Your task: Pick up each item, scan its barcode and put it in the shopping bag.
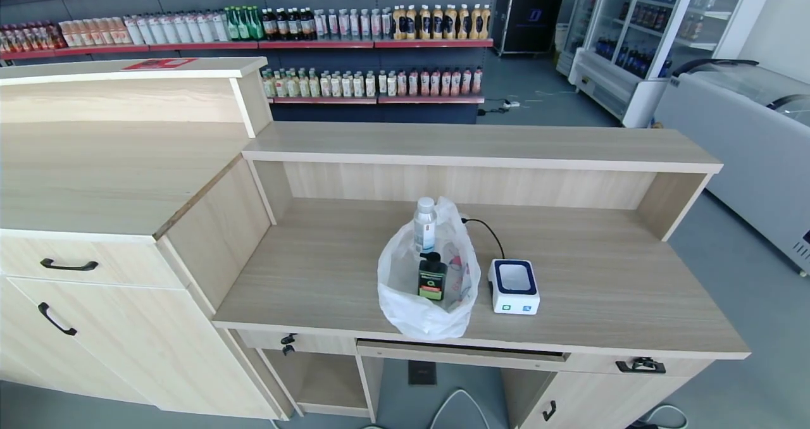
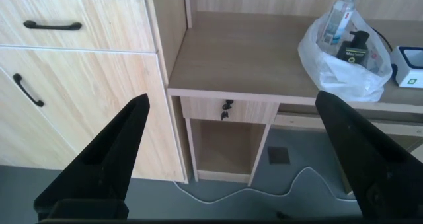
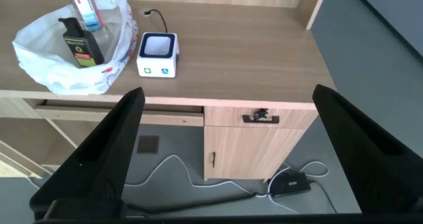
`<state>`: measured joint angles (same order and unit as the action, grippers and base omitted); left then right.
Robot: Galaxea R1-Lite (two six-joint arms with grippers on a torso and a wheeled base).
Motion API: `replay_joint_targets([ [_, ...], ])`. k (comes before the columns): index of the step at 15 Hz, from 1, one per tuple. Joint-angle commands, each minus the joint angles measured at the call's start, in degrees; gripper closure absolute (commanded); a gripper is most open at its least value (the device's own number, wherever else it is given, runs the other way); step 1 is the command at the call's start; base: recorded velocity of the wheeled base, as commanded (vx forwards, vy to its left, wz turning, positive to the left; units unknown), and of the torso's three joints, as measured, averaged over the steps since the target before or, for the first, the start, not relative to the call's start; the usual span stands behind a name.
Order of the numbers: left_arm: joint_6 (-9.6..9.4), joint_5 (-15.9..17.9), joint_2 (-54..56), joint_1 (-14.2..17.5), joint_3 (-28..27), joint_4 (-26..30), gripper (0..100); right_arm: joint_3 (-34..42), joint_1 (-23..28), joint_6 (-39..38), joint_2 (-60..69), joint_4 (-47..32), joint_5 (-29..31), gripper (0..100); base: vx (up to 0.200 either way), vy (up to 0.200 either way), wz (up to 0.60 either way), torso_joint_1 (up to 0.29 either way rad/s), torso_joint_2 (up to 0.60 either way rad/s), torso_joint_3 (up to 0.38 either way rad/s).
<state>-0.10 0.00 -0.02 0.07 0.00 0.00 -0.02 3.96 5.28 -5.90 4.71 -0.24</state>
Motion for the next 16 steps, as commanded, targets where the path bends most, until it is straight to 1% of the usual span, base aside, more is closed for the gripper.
replay_joint_targets([
  [1,0.01,0.0,0.0,0.0,0.0,0.0,0,0.0,-1.0,0.0,0.8,0.0,0.2,0,0.0,0.0,0.0,0.0,0.0,0.0],
  [4,0.01,0.0,0.0,0.0,0.0,0.0,0,0.0,-2.7,-0.1,2.2,0.0,0.3,0,0.0,0.0,0.0,0.0,0.0,0.0],
  [5,0.01,0.0,0.0,0.0,0.0,0.0,0,0.0,-3.9,-0.1,5.2,-0.3,0.0,0,0.0,0.0,0.0,0.0,0.0,0.0],
  [6,0.01,0.0,0.0,0.0,0.0,0.0,0,0.0,-4.0,-0.3,5.9,-1.8,-0.1,0,0.0,0.0,0.0,0.0,0.0,0.0],
  [10,0.01,0.0,0.0,0.0,0.0,0.0,0,0.0,-4.0,-0.7,5.9,-3.8,-1.1,0,0.0,0.0,0.0,0.0,0.0,0.0],
  [16,0.01,0.0,0.0,0.0,0.0,0.0,0,0.0,-4.0,-1.3,5.9,-4.1,-1.0,0,0.0,0.0,0.0,0.0,0.0,0.0],
])
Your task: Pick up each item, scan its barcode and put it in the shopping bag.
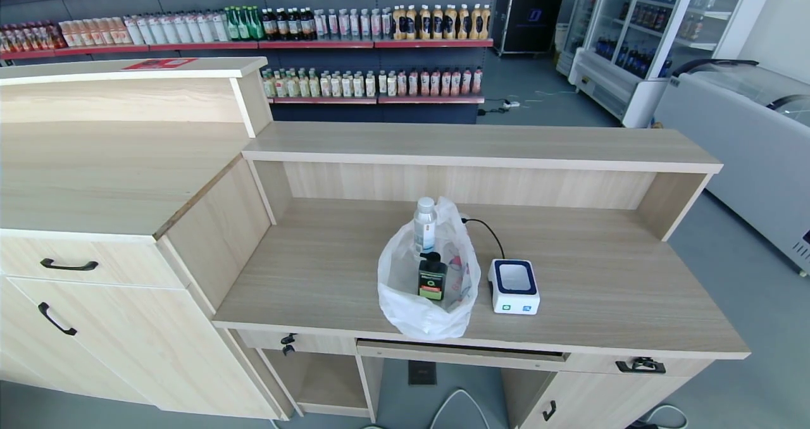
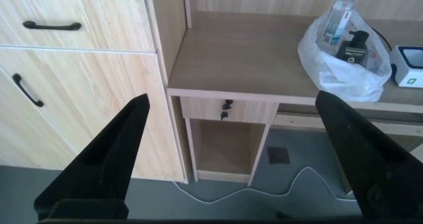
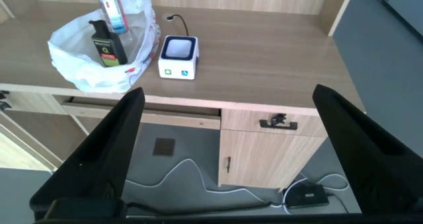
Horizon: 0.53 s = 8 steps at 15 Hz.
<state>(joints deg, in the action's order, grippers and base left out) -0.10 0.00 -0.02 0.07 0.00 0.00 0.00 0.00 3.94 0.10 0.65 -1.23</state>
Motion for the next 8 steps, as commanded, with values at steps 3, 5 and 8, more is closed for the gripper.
replay_joint_targets([
  [3,0.01,0.0,0.0,0.0,0.0,0.0,0,0.0,0.0,0.0,-0.1,0.1,-0.1,0,0.0,0.0,0.0,0.0,0.0,0.0],
  [5,0.01,0.0,0.0,0.0,0.0,0.0,0,0.0,0.0,0.0,-0.1,0.1,-0.1,0,0.0,0.0,0.0,0.0,0.0,0.0],
  [8,0.01,0.0,0.0,0.0,0.0,0.0,0,0.0,0.0,0.1,-0.1,0.0,0.0,0,0.0,0.0,0.0,0.0,0.0,0.0],
])
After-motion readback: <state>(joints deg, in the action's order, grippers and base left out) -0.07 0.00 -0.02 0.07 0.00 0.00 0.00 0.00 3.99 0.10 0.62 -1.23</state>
